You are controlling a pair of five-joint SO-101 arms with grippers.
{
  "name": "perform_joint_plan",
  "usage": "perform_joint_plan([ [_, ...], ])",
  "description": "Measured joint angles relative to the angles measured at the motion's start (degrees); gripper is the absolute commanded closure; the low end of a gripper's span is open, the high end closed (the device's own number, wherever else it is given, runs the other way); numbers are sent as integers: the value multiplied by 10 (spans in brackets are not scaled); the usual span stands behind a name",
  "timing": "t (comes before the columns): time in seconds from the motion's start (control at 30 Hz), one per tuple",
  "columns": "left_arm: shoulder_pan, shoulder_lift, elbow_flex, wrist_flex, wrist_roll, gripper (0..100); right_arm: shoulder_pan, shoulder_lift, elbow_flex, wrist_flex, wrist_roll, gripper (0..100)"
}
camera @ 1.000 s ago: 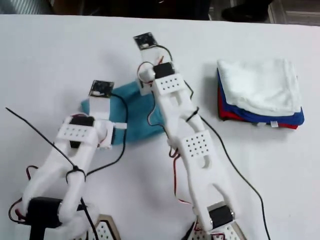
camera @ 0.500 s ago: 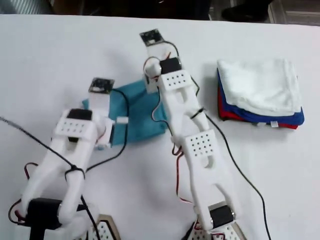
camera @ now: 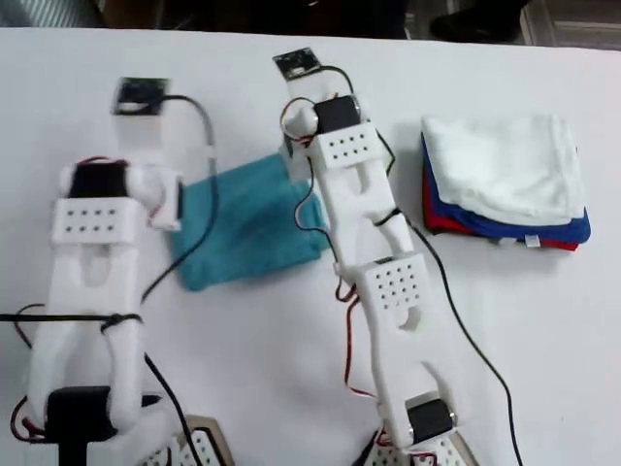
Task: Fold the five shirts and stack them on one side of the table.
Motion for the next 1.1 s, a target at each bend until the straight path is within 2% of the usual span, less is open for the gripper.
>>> perform_joint_plan([
  [0.2, -76, 0, 91, -82, 0, 975, -47, 0, 7, 0, -86, 749],
  [0.37, -116, 0, 163, -142, -2, 975, -48, 23, 7, 0, -112, 680],
  [0.43, -123, 0, 178, -156, -24, 975, -48, 44, 7, 0, -117, 675],
  [0.57, -130, 0, 181, -164, -47, 975, -44, 76, 7, 0, -118, 676],
  [1.1, -158, 0, 182, -171, -52, 975, -75, 91, 15, 0, -118, 676],
])
